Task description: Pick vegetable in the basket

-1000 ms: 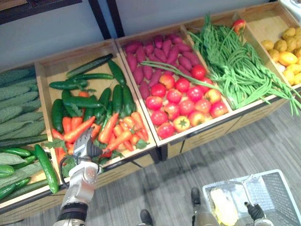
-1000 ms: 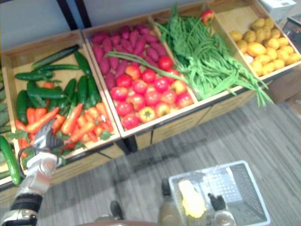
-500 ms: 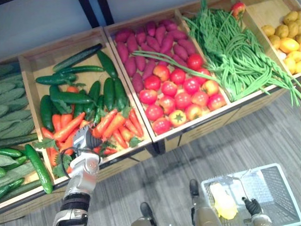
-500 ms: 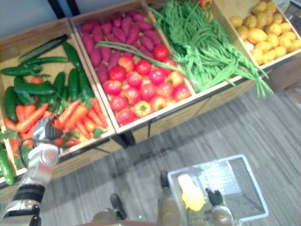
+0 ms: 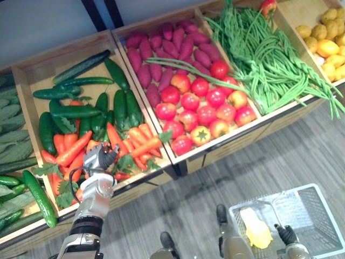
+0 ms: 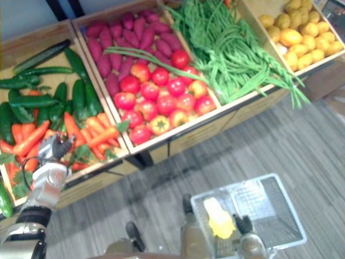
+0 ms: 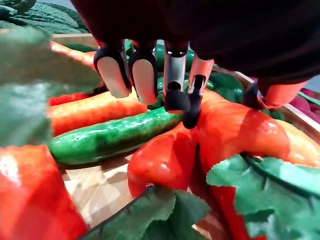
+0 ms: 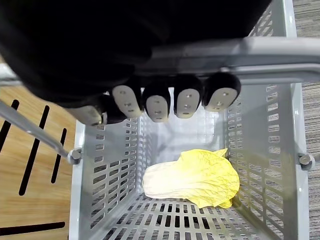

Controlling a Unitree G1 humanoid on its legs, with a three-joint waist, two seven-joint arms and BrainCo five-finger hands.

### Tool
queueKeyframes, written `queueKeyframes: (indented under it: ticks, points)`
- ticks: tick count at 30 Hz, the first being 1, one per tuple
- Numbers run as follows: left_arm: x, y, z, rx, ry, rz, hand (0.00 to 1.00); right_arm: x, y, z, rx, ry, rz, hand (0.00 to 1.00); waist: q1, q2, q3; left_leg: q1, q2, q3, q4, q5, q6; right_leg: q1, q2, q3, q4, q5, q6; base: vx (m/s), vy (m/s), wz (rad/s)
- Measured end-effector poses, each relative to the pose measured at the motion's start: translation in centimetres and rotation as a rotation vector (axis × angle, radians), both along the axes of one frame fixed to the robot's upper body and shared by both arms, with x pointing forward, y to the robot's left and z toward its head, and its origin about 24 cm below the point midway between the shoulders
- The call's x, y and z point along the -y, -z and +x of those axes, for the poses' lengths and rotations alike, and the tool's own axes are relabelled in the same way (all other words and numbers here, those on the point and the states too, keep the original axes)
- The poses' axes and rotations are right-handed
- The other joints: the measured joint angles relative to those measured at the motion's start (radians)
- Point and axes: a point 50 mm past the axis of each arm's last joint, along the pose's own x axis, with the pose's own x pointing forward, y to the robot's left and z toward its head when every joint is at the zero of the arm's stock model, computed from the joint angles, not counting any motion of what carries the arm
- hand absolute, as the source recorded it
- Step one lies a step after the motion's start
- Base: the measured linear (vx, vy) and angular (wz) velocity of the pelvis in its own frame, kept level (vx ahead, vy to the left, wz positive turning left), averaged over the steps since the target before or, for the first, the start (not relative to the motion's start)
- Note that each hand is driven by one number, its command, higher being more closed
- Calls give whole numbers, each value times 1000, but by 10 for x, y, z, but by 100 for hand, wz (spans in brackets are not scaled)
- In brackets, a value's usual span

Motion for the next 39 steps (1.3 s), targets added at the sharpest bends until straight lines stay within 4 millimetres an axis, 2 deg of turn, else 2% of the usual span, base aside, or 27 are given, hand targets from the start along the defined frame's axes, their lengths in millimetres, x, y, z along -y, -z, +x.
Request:
queueKeyframes:
  ticks: [13, 20, 21, 27, 28, 31, 34, 39]
  points:
    - [7, -17, -2, 73, 40, 12, 100, 1, 1, -5, -13, 6, 0, 100, 4, 3, 3, 11, -2, -33, 1, 6, 2, 30, -4, -27, 1, -1, -1, -14, -17, 6]
    - [13, -34, -4, 155, 77, 31, 100, 1, 3, -7, -23, 8, 2, 100, 4, 4, 2, 28, -2, -53, -1, 10, 4, 60, -3, -48, 0, -2, -1, -15, -22, 8]
    - [14, -36, -5, 163, 80, 33, 0, 1, 3, -7, -23, 8, 2, 100, 4, 4, 2, 28, -4, -54, -2, 12, 4, 60, -5, -48, 0, -2, -1, -34, -22, 4]
    - [15, -35, -7, 170, 75, 19, 0, 1, 3, -8, -26, 10, 2, 100, 14, 4, 2, 28, -6, -62, -21, 32, 4, 57, -4, -55, -1, -1, -1, -32, -30, 4]
    - [17, -33, -7, 170, 76, 7, 0, 1, 3, -8, -27, 10, 2, 100, 23, 4, 2, 28, -6, -62, -28, 36, 3, 54, -2, -56, -1, -1, -1, 0, 0, 0]
    - [23, -28, -6, 162, 85, -14, 0, 0, 3, -7, -25, 9, 2, 100, 25, 3, 1, 23, -7, -60, -37, 43, 2, 45, -2, -56, -1, -1, -1, 0, 0, 0]
    - [29, -21, -4, 120, 115, -23, 0, 0, 2, -6, -22, 8, 2, 100, 25, 3, 1, 24, -5, -54, -38, 43, 2, 43, 0, -53, -1, -1, -1, 21, -19, -4]
    - [30, 3, -5, 9, 115, -35, 0, -1, 0, -1, -3, -2, -2, 100, 25, 3, 1, 21, -2, -27, -41, 42, 1, 24, 6, -32, 0, 1, 1, 3, -19, -11]
